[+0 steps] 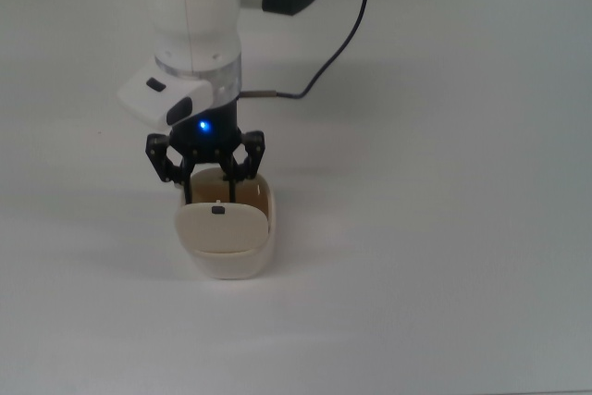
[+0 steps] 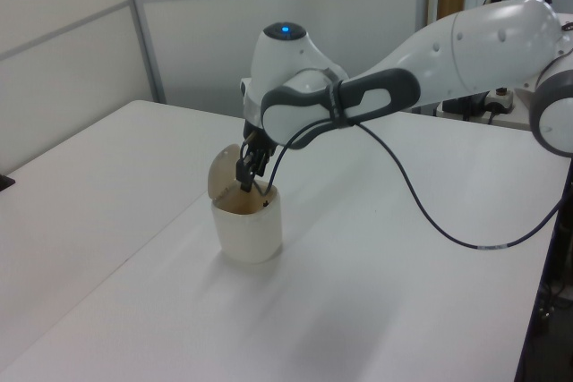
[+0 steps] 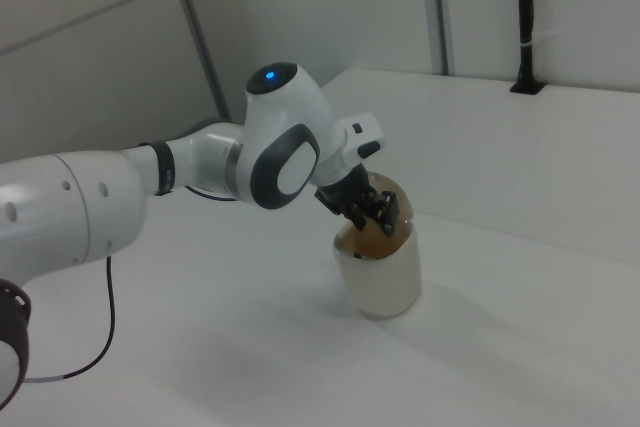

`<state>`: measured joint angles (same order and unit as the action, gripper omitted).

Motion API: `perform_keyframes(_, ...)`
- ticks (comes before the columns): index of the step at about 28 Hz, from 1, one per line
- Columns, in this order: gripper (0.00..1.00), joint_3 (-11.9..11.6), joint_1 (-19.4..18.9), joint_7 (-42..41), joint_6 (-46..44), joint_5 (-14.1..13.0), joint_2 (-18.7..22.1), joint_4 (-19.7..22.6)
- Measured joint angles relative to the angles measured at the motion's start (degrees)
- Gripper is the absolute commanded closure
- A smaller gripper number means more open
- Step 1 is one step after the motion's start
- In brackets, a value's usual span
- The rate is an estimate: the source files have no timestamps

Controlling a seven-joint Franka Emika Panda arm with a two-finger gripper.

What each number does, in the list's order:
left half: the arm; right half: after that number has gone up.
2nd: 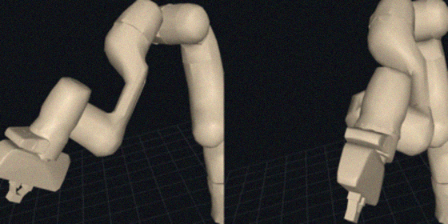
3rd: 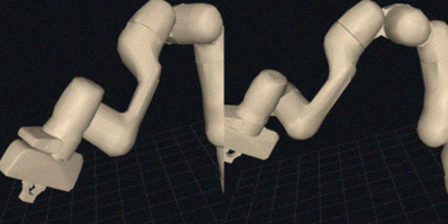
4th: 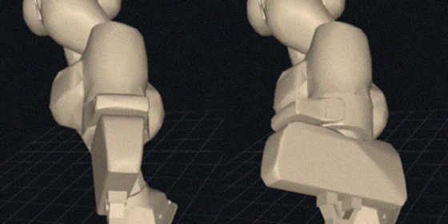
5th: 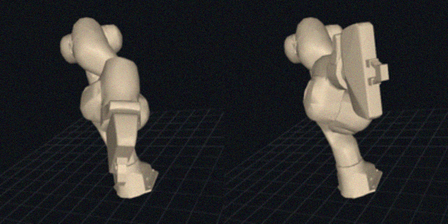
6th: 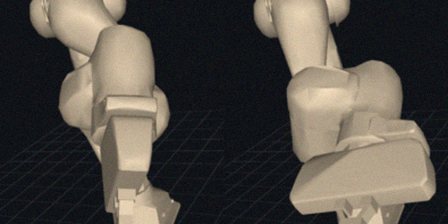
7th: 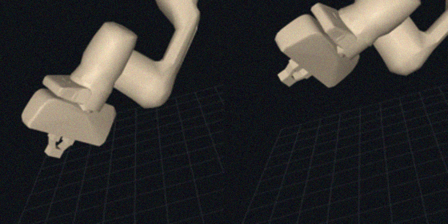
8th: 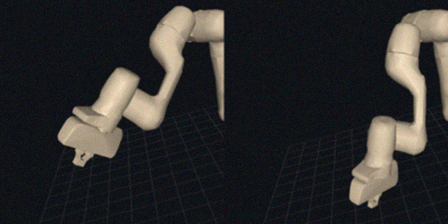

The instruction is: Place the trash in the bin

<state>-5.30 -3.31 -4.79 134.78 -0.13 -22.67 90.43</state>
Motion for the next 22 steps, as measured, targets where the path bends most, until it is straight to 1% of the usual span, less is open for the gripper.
perform_keyframes(5,0.00,0.0,0.0,2.0,2.6,0.0,-1.7,-0.4)
perform_keyframes(13,0.00,0.0,0.0,2.1,2.0,0.0,-1.6,-1.1)
perform_keyframes(17,0.00,0.0,0.0,2.1,-1.9,0.0,-1.2,-1.2)
perform_keyframes(22,0.00,0.1,0.0,0.8,-13.0,0.0,0.4,-1.6)
